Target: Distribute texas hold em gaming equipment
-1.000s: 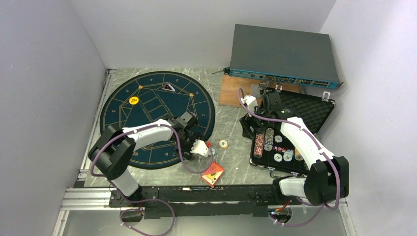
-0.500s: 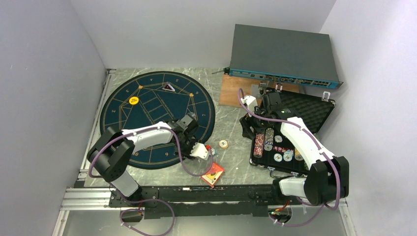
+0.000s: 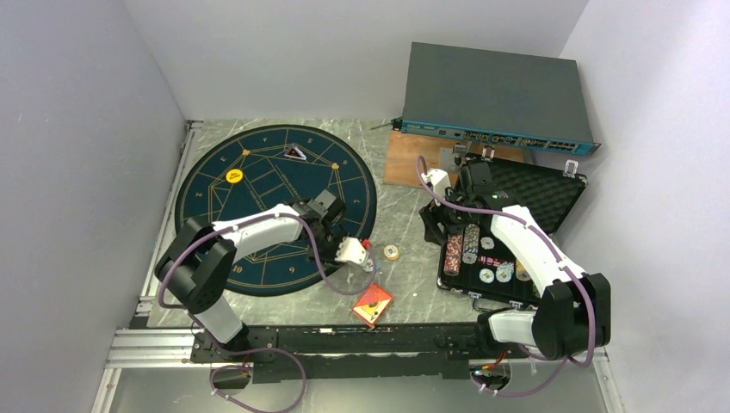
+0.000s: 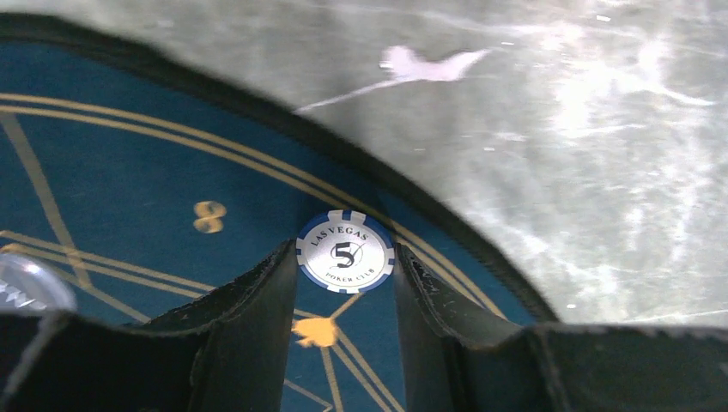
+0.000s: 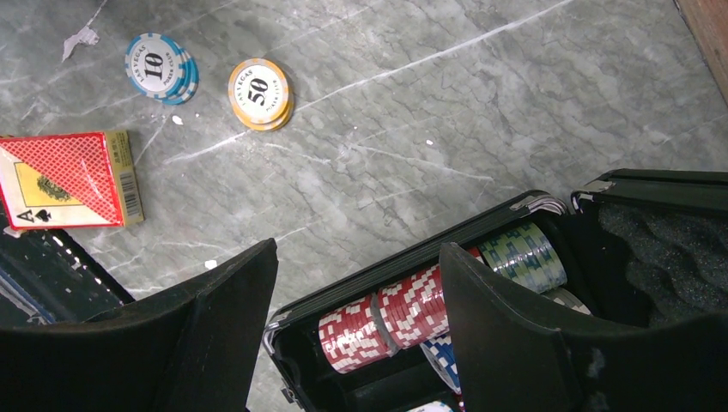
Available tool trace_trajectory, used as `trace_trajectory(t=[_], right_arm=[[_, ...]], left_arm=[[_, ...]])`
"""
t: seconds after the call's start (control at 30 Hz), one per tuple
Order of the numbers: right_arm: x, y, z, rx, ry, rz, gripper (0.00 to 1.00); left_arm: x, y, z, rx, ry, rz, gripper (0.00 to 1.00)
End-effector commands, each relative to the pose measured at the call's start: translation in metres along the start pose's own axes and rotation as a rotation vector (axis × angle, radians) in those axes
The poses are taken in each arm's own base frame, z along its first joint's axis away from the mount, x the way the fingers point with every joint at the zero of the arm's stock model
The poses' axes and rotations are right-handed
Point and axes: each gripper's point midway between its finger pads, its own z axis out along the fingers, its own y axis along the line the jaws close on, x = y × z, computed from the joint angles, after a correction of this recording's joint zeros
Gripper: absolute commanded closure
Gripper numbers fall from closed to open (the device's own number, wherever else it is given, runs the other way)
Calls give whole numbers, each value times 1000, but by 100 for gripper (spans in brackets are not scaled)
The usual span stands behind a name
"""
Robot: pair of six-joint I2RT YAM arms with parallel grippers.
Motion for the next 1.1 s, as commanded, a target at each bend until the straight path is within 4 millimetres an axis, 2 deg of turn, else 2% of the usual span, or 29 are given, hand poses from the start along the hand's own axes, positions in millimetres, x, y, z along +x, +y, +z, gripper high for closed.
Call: trace_trajectory(t=[0.0, 0.2, 0.43, 0.57, 0.73, 0.93, 1.07], right_arm=[[-11, -1, -5, 9, -51, -32, 28], [-11, -3, -5, 19, -52, -31, 28], [-11, -3, -5, 18, -54, -28, 28], [-11, -3, -4, 19, -52, -29, 28], [-10, -3, -4, 20, -51, -30, 28], [-10, -3, -3, 16, -50, -26, 28], [-9, -4, -3, 18, -45, -25, 27]], left_arm=[[-16, 43, -18, -77, -68, -6, 58], [-16, 99, -22, -135, -90, -54, 59], [-18, 168, -17, -221, -103, -94, 58], [-15, 198, -12, -245, -112, -117, 58], [-15, 213, -2, -241, -134, -127, 58], [-3, 240, 3, -276, -130, -157, 58], [-1, 250, 5, -304, -120, -153, 56]])
